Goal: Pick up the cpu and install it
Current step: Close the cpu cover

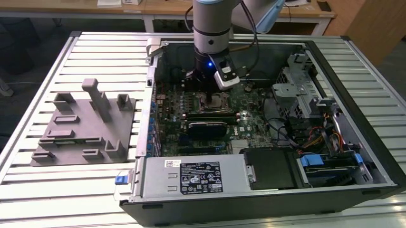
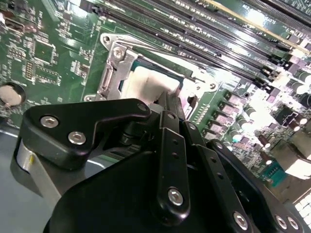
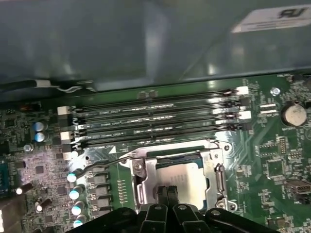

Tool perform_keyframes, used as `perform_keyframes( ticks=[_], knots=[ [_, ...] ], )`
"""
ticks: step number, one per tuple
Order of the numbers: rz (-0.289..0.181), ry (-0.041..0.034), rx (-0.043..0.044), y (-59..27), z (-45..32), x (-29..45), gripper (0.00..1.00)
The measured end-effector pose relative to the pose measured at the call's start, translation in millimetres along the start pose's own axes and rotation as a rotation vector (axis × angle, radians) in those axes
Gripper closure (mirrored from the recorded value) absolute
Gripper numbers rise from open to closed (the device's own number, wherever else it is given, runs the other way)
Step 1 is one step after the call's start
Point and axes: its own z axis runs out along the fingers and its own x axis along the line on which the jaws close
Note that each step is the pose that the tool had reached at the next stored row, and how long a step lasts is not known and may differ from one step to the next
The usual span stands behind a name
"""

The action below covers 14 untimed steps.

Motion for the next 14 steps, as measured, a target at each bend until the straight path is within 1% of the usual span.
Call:
perform_keyframes(
  ticks=[5, 10, 14],
  knots=[
    [-0.050, 0.0000, -0.0023, -0.4, 0.4, 2.9, 0.89],
    [-0.124, -0.0001, -0.0057, -0.5, 1.8, 3.9, 0.89],
    [-0.154, -0.0001, -0.0071, -1.1, 2.5, 8.4, 0.89]
  ],
)
